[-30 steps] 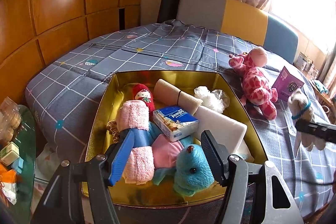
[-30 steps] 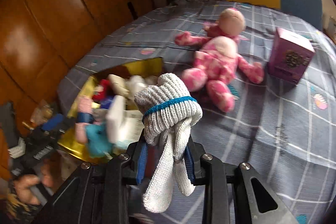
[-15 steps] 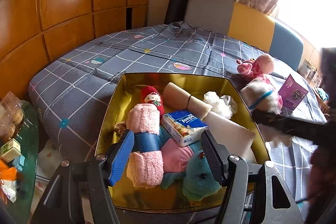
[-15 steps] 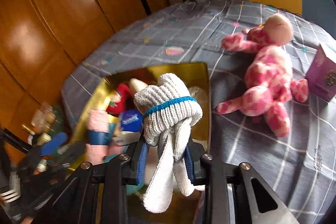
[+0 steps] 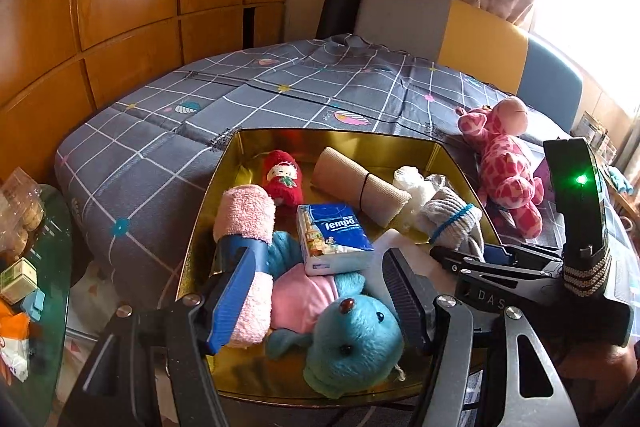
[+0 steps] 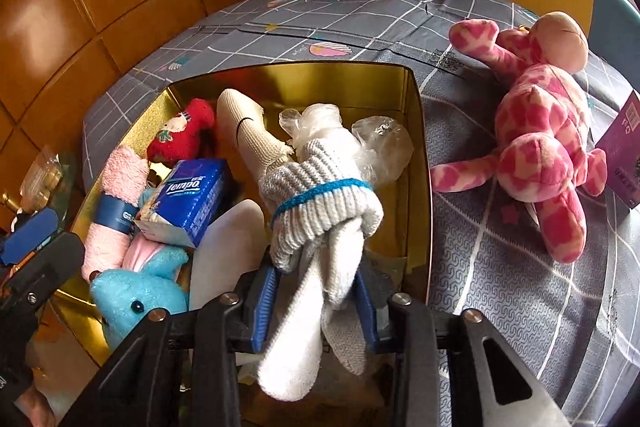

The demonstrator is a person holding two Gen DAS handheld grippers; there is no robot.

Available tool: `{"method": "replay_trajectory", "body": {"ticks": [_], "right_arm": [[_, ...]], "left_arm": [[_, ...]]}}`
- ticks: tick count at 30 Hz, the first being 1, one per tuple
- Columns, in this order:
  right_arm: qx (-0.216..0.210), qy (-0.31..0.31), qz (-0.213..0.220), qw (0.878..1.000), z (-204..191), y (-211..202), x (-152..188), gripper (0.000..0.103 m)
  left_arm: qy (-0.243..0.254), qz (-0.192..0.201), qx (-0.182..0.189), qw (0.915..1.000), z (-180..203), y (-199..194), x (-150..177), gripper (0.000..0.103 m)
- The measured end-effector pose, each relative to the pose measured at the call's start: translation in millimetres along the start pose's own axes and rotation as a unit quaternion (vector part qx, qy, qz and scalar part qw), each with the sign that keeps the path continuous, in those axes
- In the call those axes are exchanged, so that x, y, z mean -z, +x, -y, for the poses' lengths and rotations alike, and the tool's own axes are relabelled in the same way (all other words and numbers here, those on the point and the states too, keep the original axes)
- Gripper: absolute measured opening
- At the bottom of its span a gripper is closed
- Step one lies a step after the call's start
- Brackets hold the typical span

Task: Organize soft objects
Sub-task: 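Carry the white sock into the gold tin and open the right tool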

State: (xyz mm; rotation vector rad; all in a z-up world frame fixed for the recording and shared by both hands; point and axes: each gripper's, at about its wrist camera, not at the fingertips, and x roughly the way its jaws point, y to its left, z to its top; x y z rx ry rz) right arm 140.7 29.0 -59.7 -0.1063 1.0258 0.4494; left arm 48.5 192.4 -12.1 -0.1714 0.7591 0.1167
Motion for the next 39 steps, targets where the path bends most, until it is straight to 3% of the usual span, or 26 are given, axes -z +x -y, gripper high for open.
{"method": "replay_trajectory", "body": {"ticks": [4,21,28,33,34,38,39], "right_arm": [[-0.001,0.002,0.009,1.0,-1,-1,0,0.042],[0.017,0.021,0.068,0.997,3,-37,8,0.043],[0.028,0.025,0.069,0.997,7,-40,12,0.043],[0.013,0.006,0.07,0.997,1,-38,12,0.043],[0.012,-0.005,0.069,0.997,-2,-36,11,0.042],[0.032,-0.02,0.037,0.999,-6,-11,3,0.019],[0.039,-0.019,0.031,0.999,-5,-5,3,0.019]], "left_arm": [[0.002,-0.001,0.001,1.0,2,-1,1,0.067],[0.005,0.002,0.002,1.0,7,-4,2,0.067],[0.008,0.002,0.003,1.0,11,-5,3,0.067],[0.007,0.005,0.001,1.0,12,-7,3,0.068],[0.007,0.005,-0.001,1.0,12,-7,4,0.069],[0.007,0.003,-0.003,1.0,11,-5,3,0.069],[0.008,0.003,-0.003,1.0,11,-5,3,0.069]]}}
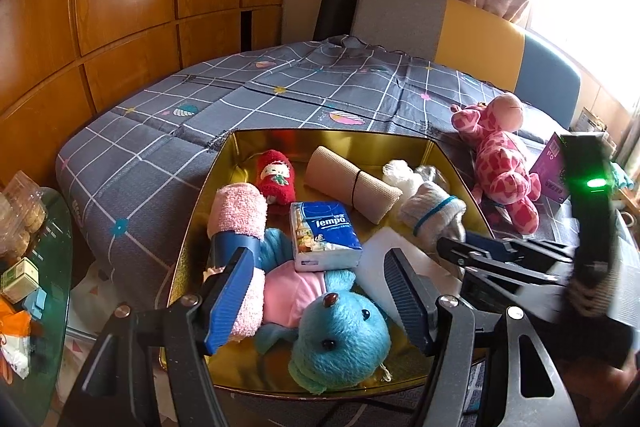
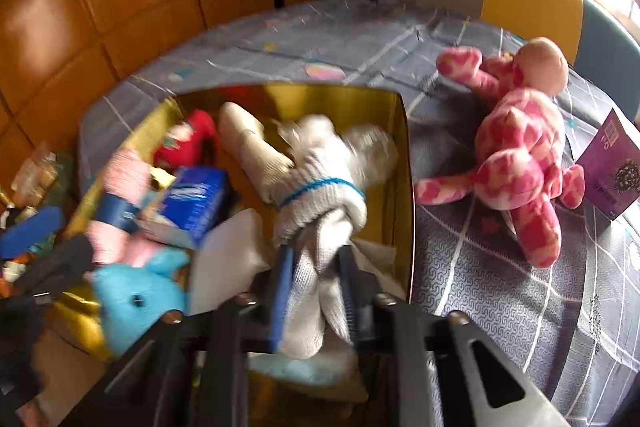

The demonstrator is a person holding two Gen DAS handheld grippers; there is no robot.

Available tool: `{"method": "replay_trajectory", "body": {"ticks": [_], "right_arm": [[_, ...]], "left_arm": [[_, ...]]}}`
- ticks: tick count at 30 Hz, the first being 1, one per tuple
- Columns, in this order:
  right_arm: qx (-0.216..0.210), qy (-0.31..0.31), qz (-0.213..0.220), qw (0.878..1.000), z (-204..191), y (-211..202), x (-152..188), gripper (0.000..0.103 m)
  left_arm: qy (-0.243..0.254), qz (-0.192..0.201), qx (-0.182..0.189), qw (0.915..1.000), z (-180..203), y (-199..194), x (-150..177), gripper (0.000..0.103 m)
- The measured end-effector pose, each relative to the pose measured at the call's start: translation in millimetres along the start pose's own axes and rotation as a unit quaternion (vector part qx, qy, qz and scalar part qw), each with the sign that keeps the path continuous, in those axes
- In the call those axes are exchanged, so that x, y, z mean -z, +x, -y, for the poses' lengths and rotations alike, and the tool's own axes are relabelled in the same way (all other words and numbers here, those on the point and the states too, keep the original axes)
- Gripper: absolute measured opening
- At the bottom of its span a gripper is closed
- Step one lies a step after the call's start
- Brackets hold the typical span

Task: Organize soft objects
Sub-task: 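Carry the white sock into the gold tin and open the right tool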

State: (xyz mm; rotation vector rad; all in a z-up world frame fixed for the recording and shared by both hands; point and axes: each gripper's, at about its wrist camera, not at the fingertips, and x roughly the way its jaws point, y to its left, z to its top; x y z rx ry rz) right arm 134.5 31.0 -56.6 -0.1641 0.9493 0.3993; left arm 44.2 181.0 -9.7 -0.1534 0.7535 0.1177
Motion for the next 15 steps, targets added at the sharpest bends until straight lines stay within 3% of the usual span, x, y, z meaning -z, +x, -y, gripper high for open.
{"method": "replay_trajectory", "body": {"ticks": [12,15], "right_arm": [[0.002,0.008,0.005,1.0,2.9,7.0,5.5,0.017],[-0.006,0.011,0.008,1.0,2.7,3.4,7.5,0.022]], "left_arm": [[0.006,-0.004,-0.007,1.0,2.8,3.8,2.9,0.071],[0.01,-0.001,-0.008,0.9999,5.5,2.6,3.9,0.074]]}}
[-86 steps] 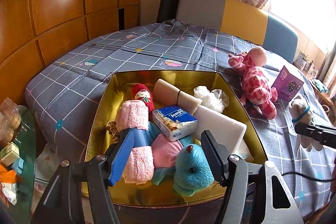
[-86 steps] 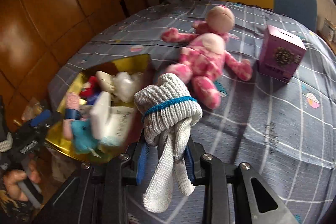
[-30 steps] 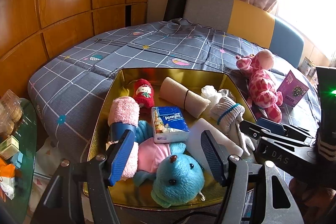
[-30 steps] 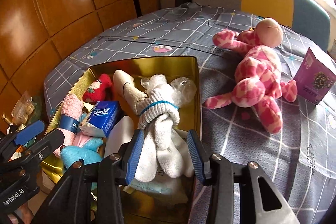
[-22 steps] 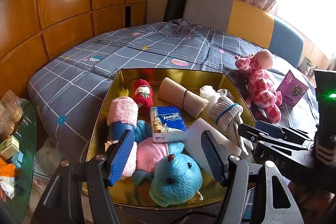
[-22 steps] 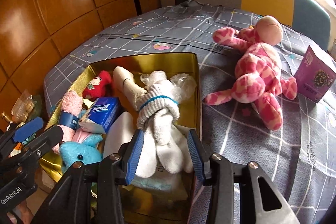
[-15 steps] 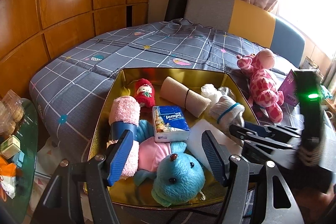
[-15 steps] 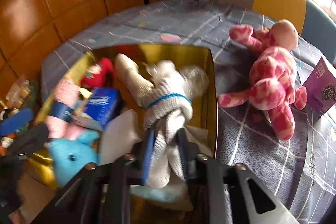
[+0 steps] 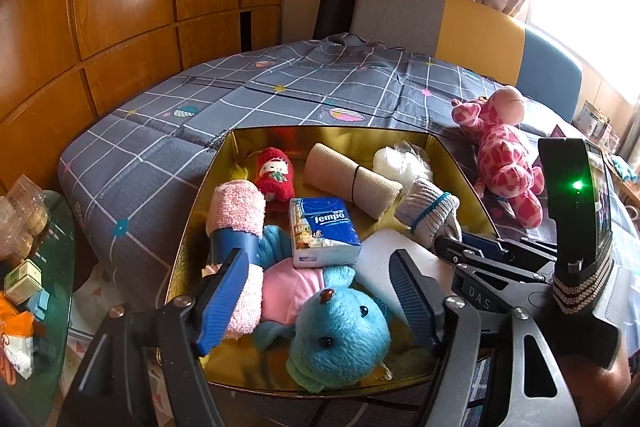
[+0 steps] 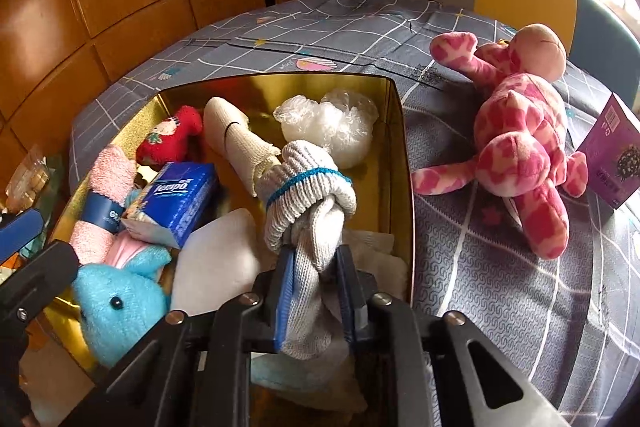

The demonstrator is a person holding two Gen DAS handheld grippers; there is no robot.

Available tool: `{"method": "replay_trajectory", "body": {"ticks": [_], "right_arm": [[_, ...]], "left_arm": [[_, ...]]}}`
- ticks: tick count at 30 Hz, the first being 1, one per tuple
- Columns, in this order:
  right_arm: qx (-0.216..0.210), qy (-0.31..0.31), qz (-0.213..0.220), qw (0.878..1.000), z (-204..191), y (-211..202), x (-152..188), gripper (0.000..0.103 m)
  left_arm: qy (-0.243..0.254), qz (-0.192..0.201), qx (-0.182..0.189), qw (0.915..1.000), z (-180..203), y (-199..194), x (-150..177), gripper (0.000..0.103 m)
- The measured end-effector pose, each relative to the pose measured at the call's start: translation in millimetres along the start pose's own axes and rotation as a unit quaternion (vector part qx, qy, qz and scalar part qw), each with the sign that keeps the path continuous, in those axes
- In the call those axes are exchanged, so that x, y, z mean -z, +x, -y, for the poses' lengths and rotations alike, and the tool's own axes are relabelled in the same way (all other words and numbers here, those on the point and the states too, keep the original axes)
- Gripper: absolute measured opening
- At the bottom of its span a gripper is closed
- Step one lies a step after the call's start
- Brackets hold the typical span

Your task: Organize soft objects

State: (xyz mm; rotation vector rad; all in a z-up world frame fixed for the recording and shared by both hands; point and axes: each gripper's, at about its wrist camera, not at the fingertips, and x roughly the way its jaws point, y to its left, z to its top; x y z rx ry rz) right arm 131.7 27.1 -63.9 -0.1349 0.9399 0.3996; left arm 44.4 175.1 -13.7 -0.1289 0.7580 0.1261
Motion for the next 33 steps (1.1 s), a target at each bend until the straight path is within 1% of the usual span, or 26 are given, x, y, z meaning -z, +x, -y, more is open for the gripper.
{"method": "replay_trajectory", "body": {"ticks": [5,8,15,16,18,19,22,25,33], "right_arm": [[-0.004,0.001,0.016,1.0,-2,-12,3,0.035],[0.003,0.005,0.03,1.0,-1,-23,7,0.037],[0.018,0.03,0.051,0.998,11,-46,15,0.039],[0.023,0.034,0.053,0.998,13,-48,18,0.039],[0.035,0.04,0.06,0.997,17,-54,23,0.039],[0.041,0.044,0.064,0.996,19,-58,26,0.039],[0.058,0.061,0.073,0.994,27,-68,35,0.04],[0.078,0.076,0.082,0.991,36,-79,44,0.041],[0.139,0.09,0.127,0.978,49,-117,67,0.042]], "left_arm": [[0.001,0.001,0.001,1.0,3,-2,0,0.077],[0.002,0.004,0.002,1.0,4,-4,0,0.08],[0.004,0.008,0.007,0.9999,10,-9,2,0.083],[0.005,0.008,0.008,0.9999,11,-9,2,0.083],[0.007,0.009,0.01,0.9999,13,-11,2,0.087],[0.008,0.011,0.01,0.9999,14,-12,3,0.091],[0.012,0.016,0.014,0.9997,18,-15,4,0.095],[0.02,0.018,0.02,0.9994,25,-17,5,0.101],[0.051,0.023,0.04,0.9976,50,-28,12,0.103]]}}
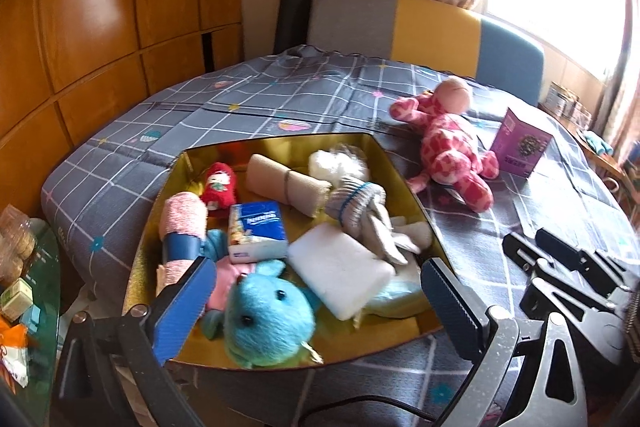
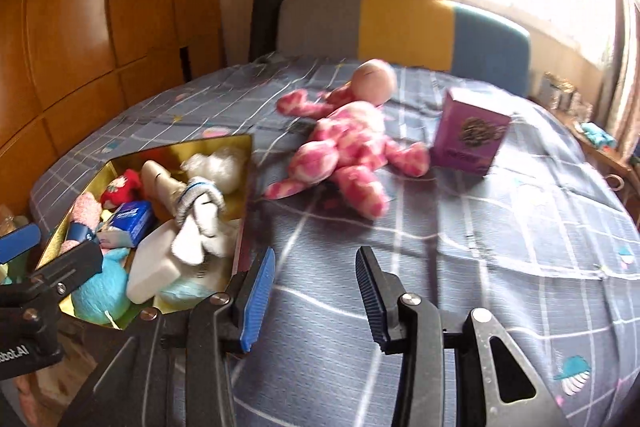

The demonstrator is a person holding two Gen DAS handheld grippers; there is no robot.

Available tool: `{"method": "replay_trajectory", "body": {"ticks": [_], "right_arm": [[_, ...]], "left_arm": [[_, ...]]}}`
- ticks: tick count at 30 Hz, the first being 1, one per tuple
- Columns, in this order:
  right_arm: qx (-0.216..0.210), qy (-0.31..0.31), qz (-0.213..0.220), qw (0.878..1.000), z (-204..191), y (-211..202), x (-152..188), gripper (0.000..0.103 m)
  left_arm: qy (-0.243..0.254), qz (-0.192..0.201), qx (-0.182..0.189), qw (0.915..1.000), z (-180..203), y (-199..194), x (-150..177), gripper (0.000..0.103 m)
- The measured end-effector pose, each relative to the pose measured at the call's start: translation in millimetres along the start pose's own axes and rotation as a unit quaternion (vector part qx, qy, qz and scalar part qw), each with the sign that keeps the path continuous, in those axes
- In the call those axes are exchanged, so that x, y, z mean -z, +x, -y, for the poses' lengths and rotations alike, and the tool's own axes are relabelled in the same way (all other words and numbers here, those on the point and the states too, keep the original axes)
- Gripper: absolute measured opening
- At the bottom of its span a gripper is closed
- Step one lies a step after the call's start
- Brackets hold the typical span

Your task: Organize soft objects

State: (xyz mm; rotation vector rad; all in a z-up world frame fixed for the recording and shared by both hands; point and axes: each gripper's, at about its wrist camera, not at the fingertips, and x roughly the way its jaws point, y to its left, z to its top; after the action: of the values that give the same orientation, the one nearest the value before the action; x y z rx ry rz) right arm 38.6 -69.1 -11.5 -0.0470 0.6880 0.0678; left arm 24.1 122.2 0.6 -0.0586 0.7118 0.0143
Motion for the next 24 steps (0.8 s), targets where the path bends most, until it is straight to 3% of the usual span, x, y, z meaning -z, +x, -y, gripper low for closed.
{"method": "replay_trajectory", "body": {"ticks": [6,12,24], "right_arm": [[0.021,0.018,0.015,0.999,17,-17,3,0.043],[0.035,0.04,0.013,0.999,32,-23,7,0.043],[0.027,0.038,0.018,0.999,27,-26,5,0.043]], "left_arm": [[0.013,0.003,0.005,0.9999,19,-5,4,0.103],[0.026,0.022,-0.032,0.9989,32,-13,6,0.103],[-0.014,0.028,-0.027,0.9992,19,-20,0,0.103]]}}
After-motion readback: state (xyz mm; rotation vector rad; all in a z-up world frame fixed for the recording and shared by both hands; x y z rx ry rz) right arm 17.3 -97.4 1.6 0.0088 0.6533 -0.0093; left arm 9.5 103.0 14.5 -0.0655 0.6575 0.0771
